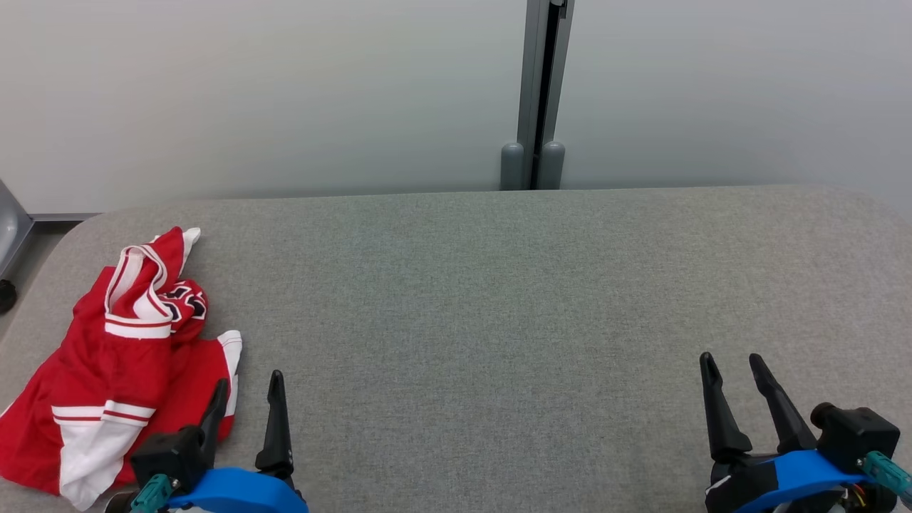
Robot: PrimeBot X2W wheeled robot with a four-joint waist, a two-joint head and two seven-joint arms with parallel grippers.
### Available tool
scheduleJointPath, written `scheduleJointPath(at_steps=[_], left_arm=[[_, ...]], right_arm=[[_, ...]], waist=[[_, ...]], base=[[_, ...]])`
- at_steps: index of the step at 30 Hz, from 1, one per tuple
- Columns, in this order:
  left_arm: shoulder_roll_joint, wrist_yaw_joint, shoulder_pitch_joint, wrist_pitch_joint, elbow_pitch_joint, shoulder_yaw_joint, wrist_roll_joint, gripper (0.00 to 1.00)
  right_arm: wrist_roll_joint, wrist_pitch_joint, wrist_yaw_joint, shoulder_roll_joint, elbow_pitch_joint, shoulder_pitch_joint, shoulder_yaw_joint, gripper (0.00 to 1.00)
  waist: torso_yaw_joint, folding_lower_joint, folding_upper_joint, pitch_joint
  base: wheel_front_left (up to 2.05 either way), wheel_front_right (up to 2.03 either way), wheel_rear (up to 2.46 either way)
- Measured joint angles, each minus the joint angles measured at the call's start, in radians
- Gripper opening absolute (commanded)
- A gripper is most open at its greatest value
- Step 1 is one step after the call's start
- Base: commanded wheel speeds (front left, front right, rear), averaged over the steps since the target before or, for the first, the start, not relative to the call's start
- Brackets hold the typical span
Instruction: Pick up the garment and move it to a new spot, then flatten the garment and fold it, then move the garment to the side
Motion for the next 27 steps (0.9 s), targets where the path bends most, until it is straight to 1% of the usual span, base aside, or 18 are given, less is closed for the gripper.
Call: scheduleJointPath(at_steps=[10,15,16,18,20,22,23,24,25,27], left_arm=[[0.015,0.013,0.008,0.007,-0.024,-0.014,0.014,1.0],[0.019,0.02,0.009,0.002,-0.025,-0.018,0.021,1.0],[0.02,0.022,0.008,0.0,-0.023,-0.018,0.023,1.0],[0.02,0.022,0.008,0.0,-0.022,-0.019,0.023,1.0],[0.022,0.023,0.008,-0.005,-0.02,-0.018,0.025,1.0],[0.025,0.023,0.008,-0.007,-0.017,-0.017,0.024,1.0],[0.027,0.026,0.007,-0.008,-0.016,-0.016,0.024,1.0],[0.029,0.027,0.007,-0.007,-0.016,-0.015,0.025,1.0],[0.029,0.027,0.007,-0.007,-0.016,-0.015,0.025,1.0],[0.03,0.034,0.008,-0.007,-0.02,-0.014,0.024,1.0]], right_arm=[[-0.022,0.001,0.0,0.0,-0.024,0.01,-0.006,1.0],[-0.034,-0.007,0.0,0.0,-0.024,0.014,-0.012,1.0],[-0.038,-0.008,0.0,-0.001,-0.025,0.015,-0.012,1.0],[-0.038,-0.008,0.0,0.0,-0.026,0.015,-0.011,1.0],[-0.04,-0.011,0.0,0.0,-0.028,0.015,-0.011,1.0],[-0.045,-0.011,0.0,-0.001,-0.028,0.015,-0.012,1.0],[-0.046,-0.012,0.0,0.0,-0.028,0.015,-0.013,1.0],[-0.047,-0.016,0.0,0.0,-0.028,0.015,-0.014,1.0],[-0.047,-0.016,0.0,0.0,-0.028,0.015,-0.014,1.0],[-0.047,-0.016,0.0,-0.001,-0.026,0.015,-0.011,1.0]], waist=[[0.006,0.0,0.0,0.003],[0.036,0.0,0.0,0.007],[0.057,0.0,0.0,0.008],[0.07,0.0,0.0,0.008],[0.099,0.0,0.0,0.007],[0.132,0.0001,0.0,0.005],[0.167,0.0,0.0,0.003],[0.186,0.0,0.0,0.001],[0.186,0.0,0.0,0.001],[0.222,0.0,0.0,-0.001]], base=[[0.0,0.0,0.0],[0.0,0.0,0.0],[0.0,0.0,0.0],[0.0,0.0,0.0],[0.0,0.0,0.0],[0.0,0.0,0.0],[0.0,0.0,0.0],[0.0,0.0,0.0],[0.0,0.0,0.0],[0.0,0.0,0.0]])
